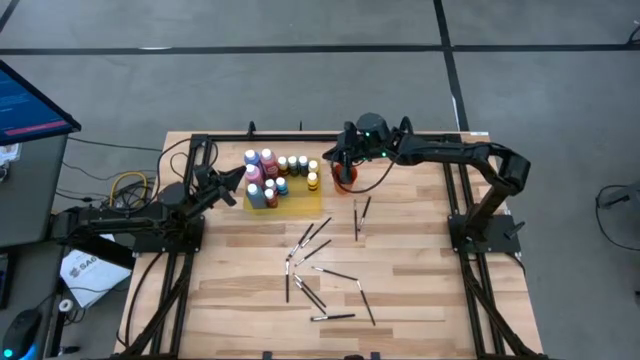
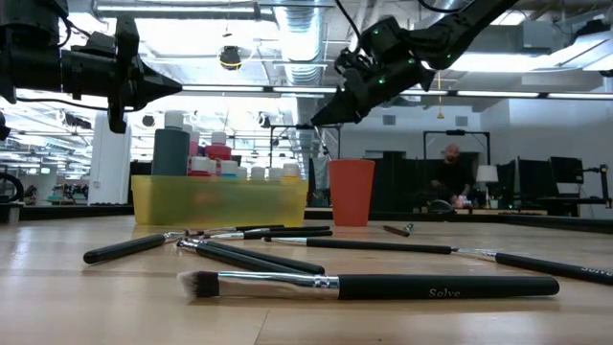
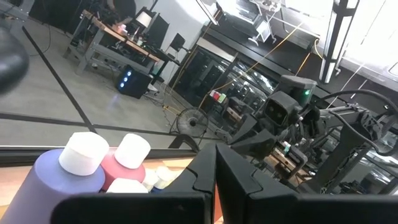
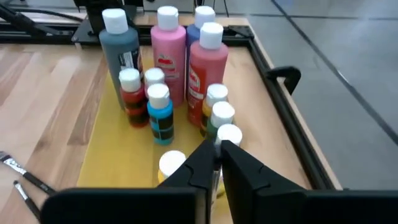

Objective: Pick & Place Paint Supplies
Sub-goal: Put the silver paint brush into the orange cup

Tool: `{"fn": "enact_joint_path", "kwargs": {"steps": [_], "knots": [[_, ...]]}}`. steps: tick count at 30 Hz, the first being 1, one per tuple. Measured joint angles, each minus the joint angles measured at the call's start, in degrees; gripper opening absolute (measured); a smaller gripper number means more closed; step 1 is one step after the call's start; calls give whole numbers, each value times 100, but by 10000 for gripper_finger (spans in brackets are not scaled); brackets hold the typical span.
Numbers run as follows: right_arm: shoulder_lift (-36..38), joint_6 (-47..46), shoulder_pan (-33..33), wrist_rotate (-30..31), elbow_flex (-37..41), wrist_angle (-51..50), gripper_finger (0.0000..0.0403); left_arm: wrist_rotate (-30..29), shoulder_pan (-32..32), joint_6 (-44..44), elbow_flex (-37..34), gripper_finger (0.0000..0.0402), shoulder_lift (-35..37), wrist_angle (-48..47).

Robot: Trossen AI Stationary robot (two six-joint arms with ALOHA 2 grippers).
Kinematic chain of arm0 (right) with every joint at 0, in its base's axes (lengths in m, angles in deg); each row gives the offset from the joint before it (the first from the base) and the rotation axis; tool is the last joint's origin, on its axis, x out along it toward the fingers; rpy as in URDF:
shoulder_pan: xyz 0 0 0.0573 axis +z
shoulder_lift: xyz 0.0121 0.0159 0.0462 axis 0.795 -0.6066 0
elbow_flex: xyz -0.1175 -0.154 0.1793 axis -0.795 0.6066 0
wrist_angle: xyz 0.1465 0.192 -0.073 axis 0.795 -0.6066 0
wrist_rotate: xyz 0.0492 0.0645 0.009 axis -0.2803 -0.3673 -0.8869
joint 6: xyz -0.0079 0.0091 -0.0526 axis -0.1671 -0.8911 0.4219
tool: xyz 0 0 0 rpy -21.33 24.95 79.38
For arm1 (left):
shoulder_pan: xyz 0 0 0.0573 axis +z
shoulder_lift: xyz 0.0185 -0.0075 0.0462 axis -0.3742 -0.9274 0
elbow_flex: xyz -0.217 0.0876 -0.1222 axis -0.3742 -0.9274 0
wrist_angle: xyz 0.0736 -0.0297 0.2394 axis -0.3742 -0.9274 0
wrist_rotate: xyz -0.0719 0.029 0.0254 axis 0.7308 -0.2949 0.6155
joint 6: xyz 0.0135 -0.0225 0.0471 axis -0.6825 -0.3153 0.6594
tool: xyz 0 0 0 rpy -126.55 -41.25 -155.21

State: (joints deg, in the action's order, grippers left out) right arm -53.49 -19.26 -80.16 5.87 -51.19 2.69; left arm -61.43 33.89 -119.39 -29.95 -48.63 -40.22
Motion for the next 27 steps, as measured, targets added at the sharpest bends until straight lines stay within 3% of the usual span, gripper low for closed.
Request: {"fn": "enact_joint_path", "kwargs": {"steps": [9,18,23,27], "knots": [[391,195,-25,4,-4,-702,80,1,0,0,-2,1,0,22],[1596,1931,674,24,-4,-3290,126,0,-1,0,-2,1,0,24],[1463,2525,1304,372,0,-4409,127,1,-1,0,-2,1,0,24],[949,2558,1679,417,3,-4501,125,-1,-1,0,-2,1,0,24]]}}
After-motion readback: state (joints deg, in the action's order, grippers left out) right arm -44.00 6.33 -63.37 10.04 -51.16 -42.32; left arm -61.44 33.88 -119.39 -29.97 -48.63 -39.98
